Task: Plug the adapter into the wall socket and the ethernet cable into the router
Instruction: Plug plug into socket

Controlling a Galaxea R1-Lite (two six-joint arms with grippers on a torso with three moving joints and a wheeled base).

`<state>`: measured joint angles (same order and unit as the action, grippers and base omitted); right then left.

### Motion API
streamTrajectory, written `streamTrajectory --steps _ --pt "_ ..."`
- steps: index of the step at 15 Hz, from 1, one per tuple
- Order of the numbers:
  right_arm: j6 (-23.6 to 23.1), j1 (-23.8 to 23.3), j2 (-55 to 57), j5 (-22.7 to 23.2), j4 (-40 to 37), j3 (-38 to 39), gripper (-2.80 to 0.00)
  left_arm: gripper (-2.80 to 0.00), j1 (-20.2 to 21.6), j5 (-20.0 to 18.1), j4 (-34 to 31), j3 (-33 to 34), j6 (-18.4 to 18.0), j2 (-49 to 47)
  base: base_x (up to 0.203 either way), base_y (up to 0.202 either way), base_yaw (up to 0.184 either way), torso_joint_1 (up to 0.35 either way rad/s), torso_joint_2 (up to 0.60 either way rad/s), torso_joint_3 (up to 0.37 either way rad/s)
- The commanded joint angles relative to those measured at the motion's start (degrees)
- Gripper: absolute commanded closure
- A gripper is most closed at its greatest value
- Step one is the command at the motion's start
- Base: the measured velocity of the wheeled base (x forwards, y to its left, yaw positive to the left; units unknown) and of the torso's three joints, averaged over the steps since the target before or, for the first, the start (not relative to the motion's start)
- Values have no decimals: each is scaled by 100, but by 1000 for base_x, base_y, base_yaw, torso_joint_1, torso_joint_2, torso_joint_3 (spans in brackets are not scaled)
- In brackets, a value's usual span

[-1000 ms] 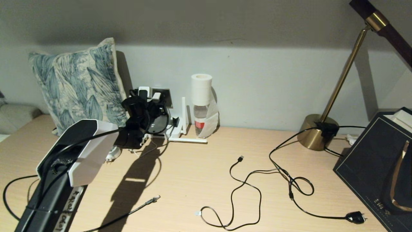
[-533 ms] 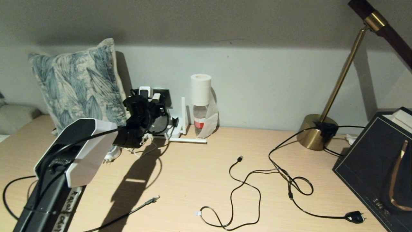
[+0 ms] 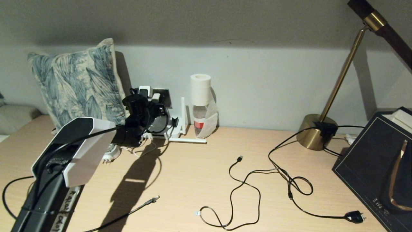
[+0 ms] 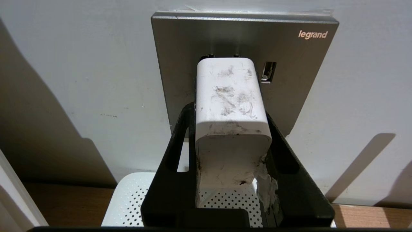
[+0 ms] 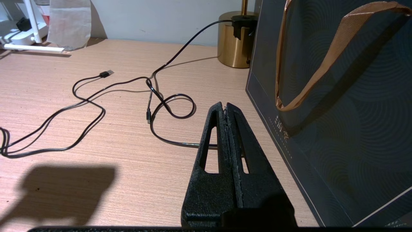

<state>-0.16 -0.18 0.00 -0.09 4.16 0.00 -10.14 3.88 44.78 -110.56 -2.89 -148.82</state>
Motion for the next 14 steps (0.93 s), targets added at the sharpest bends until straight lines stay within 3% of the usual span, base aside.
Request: streamTrajectory --steps 1,14 --pt "-2 1 0 0 5 149 0 0 12 17 4 -1 -1 136 0 0 0 0 0 0" --pt "-2 1 0 0 5 149 0 0 21 -97 -65 -1 -10 327 0 0 0 0 0 0"
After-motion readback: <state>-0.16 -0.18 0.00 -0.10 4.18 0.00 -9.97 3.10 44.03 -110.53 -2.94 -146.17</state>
